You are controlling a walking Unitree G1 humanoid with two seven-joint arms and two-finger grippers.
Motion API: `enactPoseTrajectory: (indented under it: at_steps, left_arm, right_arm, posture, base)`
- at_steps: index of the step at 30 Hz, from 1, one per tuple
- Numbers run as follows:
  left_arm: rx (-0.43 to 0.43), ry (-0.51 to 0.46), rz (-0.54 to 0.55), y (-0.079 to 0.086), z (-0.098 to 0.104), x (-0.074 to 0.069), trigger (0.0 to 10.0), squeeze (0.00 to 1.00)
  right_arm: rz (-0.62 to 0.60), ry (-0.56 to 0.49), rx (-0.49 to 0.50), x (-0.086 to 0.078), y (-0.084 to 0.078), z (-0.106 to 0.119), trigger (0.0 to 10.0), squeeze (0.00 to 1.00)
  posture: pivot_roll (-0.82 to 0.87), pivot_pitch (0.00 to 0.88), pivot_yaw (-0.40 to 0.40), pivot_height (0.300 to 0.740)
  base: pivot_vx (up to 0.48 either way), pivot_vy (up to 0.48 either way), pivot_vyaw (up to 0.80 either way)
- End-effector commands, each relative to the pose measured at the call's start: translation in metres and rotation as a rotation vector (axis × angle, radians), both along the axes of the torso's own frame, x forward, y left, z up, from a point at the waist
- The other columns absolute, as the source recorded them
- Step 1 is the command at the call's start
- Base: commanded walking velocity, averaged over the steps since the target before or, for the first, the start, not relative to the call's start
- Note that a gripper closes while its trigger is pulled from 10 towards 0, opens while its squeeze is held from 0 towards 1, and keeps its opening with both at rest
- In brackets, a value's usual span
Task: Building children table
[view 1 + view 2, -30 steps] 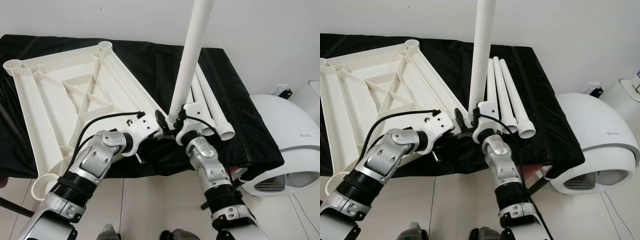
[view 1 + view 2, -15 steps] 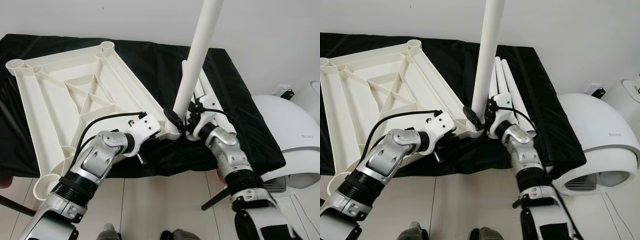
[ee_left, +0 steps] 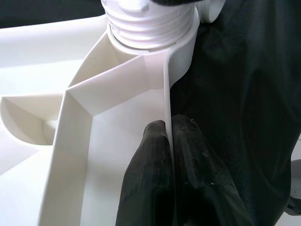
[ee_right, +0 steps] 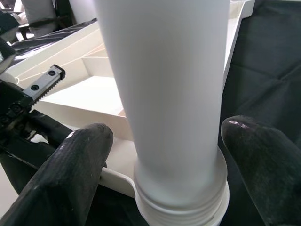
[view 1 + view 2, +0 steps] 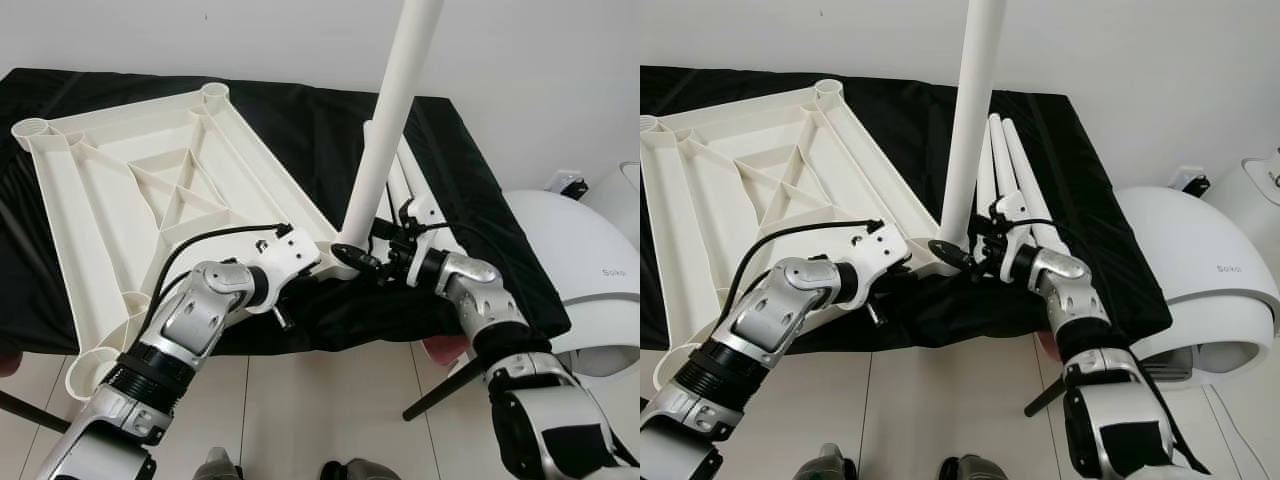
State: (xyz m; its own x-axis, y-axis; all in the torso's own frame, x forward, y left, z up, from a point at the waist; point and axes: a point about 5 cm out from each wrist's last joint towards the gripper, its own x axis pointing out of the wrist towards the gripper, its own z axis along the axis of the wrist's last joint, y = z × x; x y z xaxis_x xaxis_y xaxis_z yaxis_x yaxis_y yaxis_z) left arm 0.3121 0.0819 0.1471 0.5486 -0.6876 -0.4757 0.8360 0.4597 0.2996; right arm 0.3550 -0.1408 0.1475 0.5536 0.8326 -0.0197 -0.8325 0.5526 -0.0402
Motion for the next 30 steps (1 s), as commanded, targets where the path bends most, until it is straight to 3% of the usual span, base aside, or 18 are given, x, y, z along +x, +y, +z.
enactPoseTrajectory:
  at_steps: [1,15,16,17,18,19,20,21,22,30]
  left_arm:
    - [0.004,-0.039,0.01,0.0,0.007,0.003,10.0,0.0]
    - [-0.002,-0.042,0.016,-0.001,0.008,0.004,10.0,0.0]
    - [-0.002,-0.041,0.017,0.0,0.008,0.004,10.0,0.0]
    - [-0.002,-0.041,0.017,0.0,0.008,0.004,10.0,0.0]
    - [-0.001,-0.041,0.017,0.0,0.008,0.004,10.0,0.0]
    - [-0.001,-0.041,0.017,0.0,0.008,0.004,10.0,0.0]
    - [-0.001,-0.04,0.016,0.0,0.008,0.004,10.0,0.0]
    - [-0.001,-0.039,0.015,0.0,0.008,0.004,10.0,0.0]
    - [-0.001,-0.039,0.014,0.0,0.008,0.003,10.0,0.0]
    - [0.0,-0.037,0.01,-0.001,0.007,0.003,10.0,0.0]
  right_arm:
    - [0.007,-0.001,-0.017,0.0,-0.001,-0.001,10.0,0.0]
    - [-0.001,-0.029,0.011,0.008,0.004,0.003,9.9,0.0]
    - [-0.003,-0.026,0.002,0.008,0.004,0.001,6.4,0.0]
    - [-0.003,-0.026,0.002,0.008,0.004,0.001,6.4,0.0]
    - [0.004,-0.021,0.003,0.007,0.005,-0.001,4.9,0.0]
    - [0.004,-0.021,0.003,0.007,0.005,-0.001,4.9,0.0]
    - [0.005,-0.018,-0.001,0.007,0.005,-0.003,3.7,0.0]
    - [0.005,-0.016,-0.002,0.006,0.005,-0.004,3.7,0.0]
    - [0.003,-0.014,-0.001,0.006,0.005,-0.005,0.0,0.0]
    - [0.02,-0.014,0.005,0.005,0.005,-0.008,0.0,0.0]
  posture:
    - [0.02,0.029,-0.062,0.74]
    - [0.02,0.03,-0.065,0.74]
    - [0.02,0.028,-0.064,0.74]
    - [0.02,0.028,-0.064,0.74]
    - [0.02,0.029,-0.064,0.74]
    - [0.02,0.029,-0.064,0.74]
    - [0.02,0.027,-0.062,0.74]
    - [0.02,0.027,-0.062,0.74]
    - [0.02,0.025,-0.062,0.74]
    - [0.02,0.024,-0.061,0.74]
  base:
    - [0.0,0.0,0.0]
    - [0.0,0.0,0.0]
    - [0.0,0.0,0.0]
    - [0.0,0.0,0.0]
    - [0.0,0.0,0.0]
    - [0.0,0.0,0.0]
    - [0.0,0.0,0.0]
    - [0.0,0.0,0.0]
    - [0.0,0.0,0.0]
    - [0.0,0.0,0.0]
